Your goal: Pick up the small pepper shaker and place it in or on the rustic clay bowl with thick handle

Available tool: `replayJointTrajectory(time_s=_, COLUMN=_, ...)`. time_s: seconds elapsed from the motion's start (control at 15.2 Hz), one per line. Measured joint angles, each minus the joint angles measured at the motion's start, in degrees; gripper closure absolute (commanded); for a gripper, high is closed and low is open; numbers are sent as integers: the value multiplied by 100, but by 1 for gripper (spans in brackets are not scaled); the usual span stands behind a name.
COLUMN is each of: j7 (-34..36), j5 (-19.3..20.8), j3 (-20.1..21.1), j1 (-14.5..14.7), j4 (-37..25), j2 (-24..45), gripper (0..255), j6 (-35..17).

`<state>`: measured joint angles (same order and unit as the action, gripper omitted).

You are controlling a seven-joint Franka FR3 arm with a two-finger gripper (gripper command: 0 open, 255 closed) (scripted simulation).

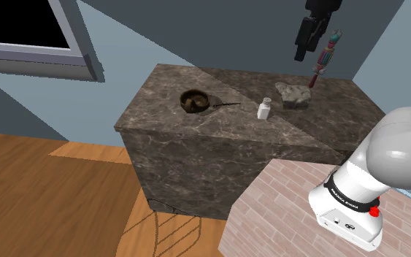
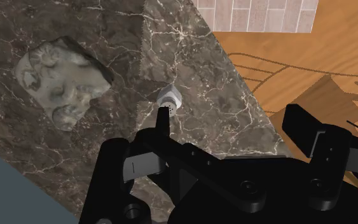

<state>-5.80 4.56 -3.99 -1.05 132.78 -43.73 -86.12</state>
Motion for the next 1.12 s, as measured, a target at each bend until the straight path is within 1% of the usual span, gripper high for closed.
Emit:
replayJointTrajectory(time_s=0.13, j7=-6, j5=8, j3=-20, j1=-5, j4=49, j2=55, gripper=0, j6=-87)
replayJointTrajectory(time_s=0.4, j7=-57, j5=66, j3=-168, j1=-47, j4=400, j2=424, gripper=0, j6=-703)
replayJointTrajectory(time_s=0.79, j7=-162, j5=129, j3=-417, j1=-109, j4=708, j2=1296, gripper=0, j6=-1713)
replayJointTrajectory(time_s=1.12, j7=-276, j5=114, j3=-622, j1=-140, j4=783, j2=2246, gripper=0, j6=-2594)
